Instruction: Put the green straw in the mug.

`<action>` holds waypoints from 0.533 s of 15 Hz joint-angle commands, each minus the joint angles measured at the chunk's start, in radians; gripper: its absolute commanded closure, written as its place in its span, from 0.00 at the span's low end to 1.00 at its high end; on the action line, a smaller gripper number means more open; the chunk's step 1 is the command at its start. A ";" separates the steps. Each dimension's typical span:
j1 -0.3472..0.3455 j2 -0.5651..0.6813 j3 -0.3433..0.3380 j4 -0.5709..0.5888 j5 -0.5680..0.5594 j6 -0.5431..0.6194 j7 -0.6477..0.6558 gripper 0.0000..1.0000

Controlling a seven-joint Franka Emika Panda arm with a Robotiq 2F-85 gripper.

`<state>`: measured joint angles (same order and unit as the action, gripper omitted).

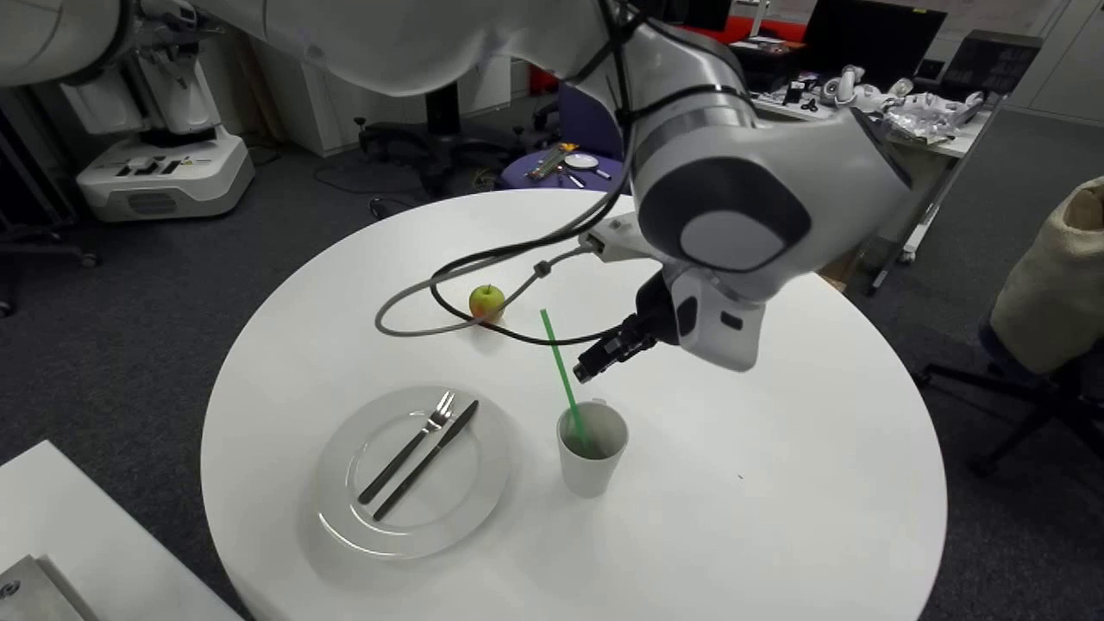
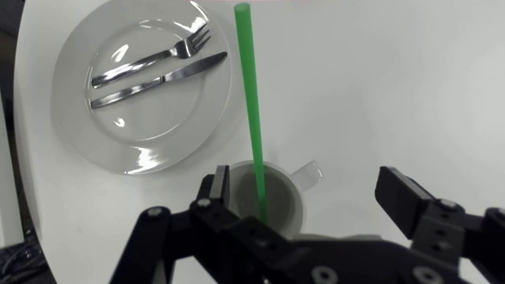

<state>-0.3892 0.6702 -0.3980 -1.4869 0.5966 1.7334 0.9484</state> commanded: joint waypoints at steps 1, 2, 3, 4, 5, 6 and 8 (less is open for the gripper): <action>0.084 -0.057 0.018 0.004 -0.182 0.064 0.074 0.00; 0.106 -0.063 0.024 0.012 -0.234 0.078 0.082 0.00; 0.128 -0.074 0.034 0.018 -0.284 0.087 0.078 0.00; 0.149 -0.093 0.047 0.013 -0.327 0.093 0.064 0.00; 0.170 -0.111 0.060 0.008 -0.367 0.098 0.049 0.00; 0.190 -0.125 0.072 0.008 -0.407 0.099 0.041 0.00; 0.235 -0.169 0.098 -0.011 -0.482 0.097 0.028 0.00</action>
<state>-0.2002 0.5867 -0.3319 -1.4528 0.2119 1.8164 1.0055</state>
